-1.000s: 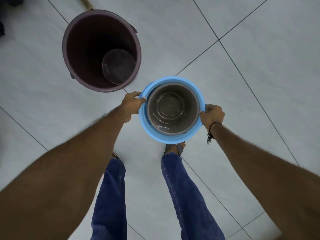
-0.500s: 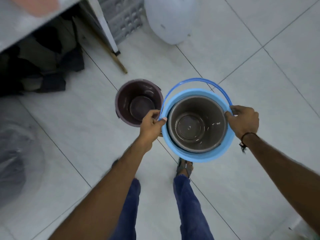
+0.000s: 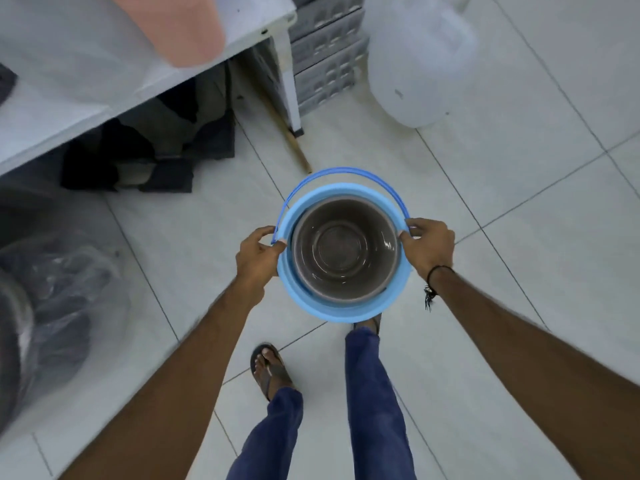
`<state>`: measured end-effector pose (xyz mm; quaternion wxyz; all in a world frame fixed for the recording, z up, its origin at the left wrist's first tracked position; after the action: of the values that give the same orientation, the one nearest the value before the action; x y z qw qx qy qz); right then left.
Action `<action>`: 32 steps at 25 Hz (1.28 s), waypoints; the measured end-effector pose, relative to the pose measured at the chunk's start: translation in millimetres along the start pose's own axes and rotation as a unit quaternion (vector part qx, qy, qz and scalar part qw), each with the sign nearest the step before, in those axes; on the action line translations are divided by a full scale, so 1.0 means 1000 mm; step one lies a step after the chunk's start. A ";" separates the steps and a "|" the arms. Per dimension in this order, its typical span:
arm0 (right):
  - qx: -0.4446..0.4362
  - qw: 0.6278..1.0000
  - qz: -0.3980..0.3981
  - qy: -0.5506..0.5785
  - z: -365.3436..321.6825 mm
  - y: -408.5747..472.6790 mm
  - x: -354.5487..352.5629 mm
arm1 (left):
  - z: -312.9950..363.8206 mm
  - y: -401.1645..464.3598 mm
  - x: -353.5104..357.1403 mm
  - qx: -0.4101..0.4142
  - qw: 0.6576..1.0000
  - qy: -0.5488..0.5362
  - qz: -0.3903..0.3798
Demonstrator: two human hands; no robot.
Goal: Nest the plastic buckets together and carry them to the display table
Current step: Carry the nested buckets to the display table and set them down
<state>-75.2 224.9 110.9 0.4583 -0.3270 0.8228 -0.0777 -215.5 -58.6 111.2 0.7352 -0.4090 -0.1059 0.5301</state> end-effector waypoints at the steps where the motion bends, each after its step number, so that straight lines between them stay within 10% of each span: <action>1: 0.011 1.000 -0.013 -0.001 0.005 0.013 0.016 | -0.009 0.018 0.005 -0.016 1.000 -0.004 0.000; 9: 0.077 0.991 -0.066 -0.090 0.085 0.098 0.101 | -0.111 0.130 0.048 -0.122 0.991 -0.022 0.058; 14: 0.334 0.913 -0.203 0.116 0.112 0.102 0.146 | -0.147 0.145 0.058 -0.266 0.942 -0.202 -0.025; 25: 0.291 0.919 -0.226 0.137 0.055 0.072 0.126 | -0.139 0.105 0.001 -0.273 0.932 -0.233 -0.055; 32: 0.206 0.926 -0.279 0.151 -0.130 -0.046 0.055 | -0.051 -0.041 -0.145 -0.216 0.929 -0.298 -0.015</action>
<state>-178.8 133.9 165.9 0.3458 -0.4261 0.7237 -0.4185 -217.7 -213.5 148.2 0.5714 -0.3795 -0.4389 0.5804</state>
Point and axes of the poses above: each hand's wrist, its own y-axis towards the middle knuckle, its own x-axis out of the palm, z = x × y, the point moved 4 cm from there along y, towards the middle knuckle, and after that the axes turned 1 degree about x, right-handed, at the moved point
